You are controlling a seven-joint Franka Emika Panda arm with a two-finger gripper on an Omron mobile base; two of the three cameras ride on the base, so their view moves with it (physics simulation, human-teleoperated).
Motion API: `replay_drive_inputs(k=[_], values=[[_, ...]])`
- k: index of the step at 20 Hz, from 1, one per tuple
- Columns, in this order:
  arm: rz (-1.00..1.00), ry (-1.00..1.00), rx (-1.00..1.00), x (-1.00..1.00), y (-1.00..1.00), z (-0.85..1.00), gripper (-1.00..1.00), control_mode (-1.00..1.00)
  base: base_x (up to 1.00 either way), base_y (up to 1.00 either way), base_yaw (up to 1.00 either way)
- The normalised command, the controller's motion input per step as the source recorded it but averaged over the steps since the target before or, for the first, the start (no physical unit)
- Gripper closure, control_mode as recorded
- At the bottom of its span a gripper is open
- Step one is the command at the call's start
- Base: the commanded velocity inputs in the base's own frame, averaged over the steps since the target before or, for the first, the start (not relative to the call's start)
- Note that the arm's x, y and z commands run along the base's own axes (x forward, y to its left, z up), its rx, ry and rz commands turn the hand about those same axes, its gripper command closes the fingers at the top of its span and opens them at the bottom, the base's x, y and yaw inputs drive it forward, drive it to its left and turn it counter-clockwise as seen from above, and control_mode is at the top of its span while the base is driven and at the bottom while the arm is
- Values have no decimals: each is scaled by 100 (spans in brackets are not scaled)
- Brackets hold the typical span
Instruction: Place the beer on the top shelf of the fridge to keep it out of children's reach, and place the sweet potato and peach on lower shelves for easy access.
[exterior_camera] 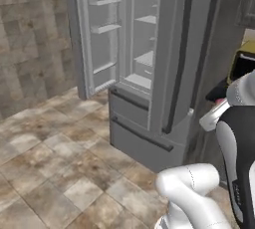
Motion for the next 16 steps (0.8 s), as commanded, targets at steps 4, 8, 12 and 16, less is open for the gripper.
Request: replay_drive_inputs(k=[4, 8, 12, 16], values=[[0, 0, 0, 0, 0, 0, 100, 100, 49, 100, 34], [0, 0, 0, 0, 0, 0, 100, 100, 64, 98, 18], [0, 0, 0, 0, 0, 0, 100, 100, 51, 71, -2], [0, 0, 0, 0, 0, 0, 100, 100, 29, 55, -20]])
